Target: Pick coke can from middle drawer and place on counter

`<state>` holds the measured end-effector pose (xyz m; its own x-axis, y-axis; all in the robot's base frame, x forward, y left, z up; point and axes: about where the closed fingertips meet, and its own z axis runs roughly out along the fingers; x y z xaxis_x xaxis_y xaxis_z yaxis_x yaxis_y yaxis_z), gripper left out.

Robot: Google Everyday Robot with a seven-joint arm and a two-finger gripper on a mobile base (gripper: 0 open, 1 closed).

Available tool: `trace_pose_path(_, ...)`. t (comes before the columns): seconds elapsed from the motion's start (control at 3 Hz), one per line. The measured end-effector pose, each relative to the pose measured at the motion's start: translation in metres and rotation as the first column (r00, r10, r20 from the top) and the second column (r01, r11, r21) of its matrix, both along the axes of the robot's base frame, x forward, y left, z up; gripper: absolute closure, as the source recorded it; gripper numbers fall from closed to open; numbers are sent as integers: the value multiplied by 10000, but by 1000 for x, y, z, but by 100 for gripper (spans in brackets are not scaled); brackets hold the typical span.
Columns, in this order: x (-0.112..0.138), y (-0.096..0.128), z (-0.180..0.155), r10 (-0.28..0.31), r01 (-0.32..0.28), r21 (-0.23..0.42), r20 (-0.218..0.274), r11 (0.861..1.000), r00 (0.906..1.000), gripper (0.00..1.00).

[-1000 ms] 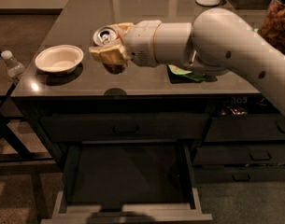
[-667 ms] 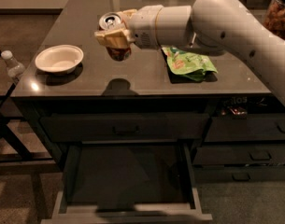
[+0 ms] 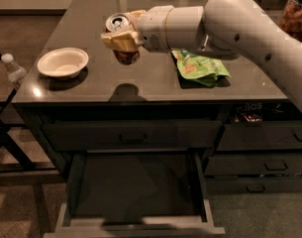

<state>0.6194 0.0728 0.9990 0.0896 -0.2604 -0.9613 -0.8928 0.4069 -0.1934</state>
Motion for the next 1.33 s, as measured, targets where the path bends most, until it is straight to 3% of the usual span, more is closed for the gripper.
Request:
trace_pose_path(0.33, 4, 5, -16, 138, -112, 351, -740, 9993, 9972, 100)
trace_pose_path(0.67, 10, 5, -42, 431, -330, 591, -1790, 9977, 9829, 100)
trace_pose_path(1.33, 16, 1, -44, 489, -319, 895, -1948, 9955, 9796, 100)
